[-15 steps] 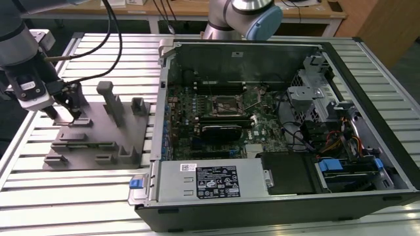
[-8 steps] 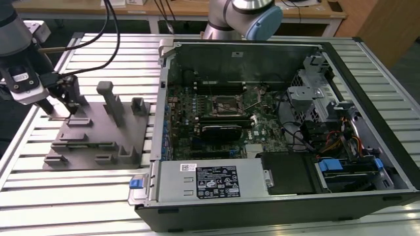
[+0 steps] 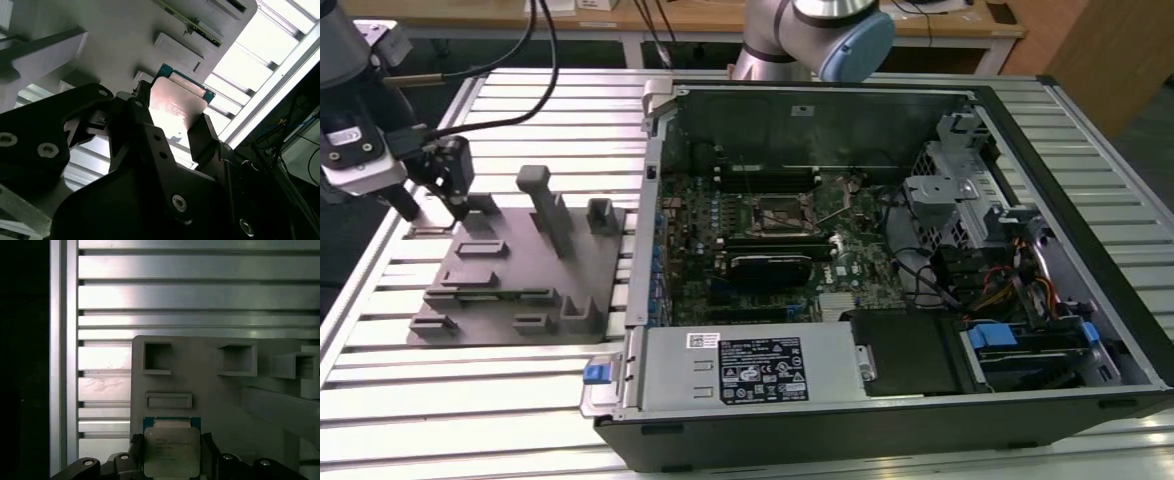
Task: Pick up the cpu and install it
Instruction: 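Pick up the cpu and move it towards the insertion slot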
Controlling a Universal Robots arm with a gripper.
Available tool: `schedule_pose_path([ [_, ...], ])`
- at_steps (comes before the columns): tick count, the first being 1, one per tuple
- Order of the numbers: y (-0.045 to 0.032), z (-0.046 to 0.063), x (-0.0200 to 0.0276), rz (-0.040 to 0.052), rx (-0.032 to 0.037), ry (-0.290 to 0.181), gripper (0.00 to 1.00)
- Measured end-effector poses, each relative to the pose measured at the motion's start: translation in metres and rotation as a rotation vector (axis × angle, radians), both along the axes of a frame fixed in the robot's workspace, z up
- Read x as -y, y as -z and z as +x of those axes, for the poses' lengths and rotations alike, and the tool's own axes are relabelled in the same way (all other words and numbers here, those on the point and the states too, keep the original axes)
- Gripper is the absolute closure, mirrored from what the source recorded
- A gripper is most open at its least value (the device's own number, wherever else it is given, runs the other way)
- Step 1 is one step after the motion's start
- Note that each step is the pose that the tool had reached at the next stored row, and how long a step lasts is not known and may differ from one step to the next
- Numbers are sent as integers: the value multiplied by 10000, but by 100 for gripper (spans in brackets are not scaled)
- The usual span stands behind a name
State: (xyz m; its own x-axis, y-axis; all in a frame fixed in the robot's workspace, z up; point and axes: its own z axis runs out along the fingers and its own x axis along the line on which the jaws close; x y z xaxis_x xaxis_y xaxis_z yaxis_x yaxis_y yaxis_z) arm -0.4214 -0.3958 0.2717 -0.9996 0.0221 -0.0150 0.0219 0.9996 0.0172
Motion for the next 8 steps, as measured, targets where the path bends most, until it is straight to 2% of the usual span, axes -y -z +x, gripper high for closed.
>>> schedule_pose_path([
  [8, -235, 0, 0, 0, 9, -1, 46],
])
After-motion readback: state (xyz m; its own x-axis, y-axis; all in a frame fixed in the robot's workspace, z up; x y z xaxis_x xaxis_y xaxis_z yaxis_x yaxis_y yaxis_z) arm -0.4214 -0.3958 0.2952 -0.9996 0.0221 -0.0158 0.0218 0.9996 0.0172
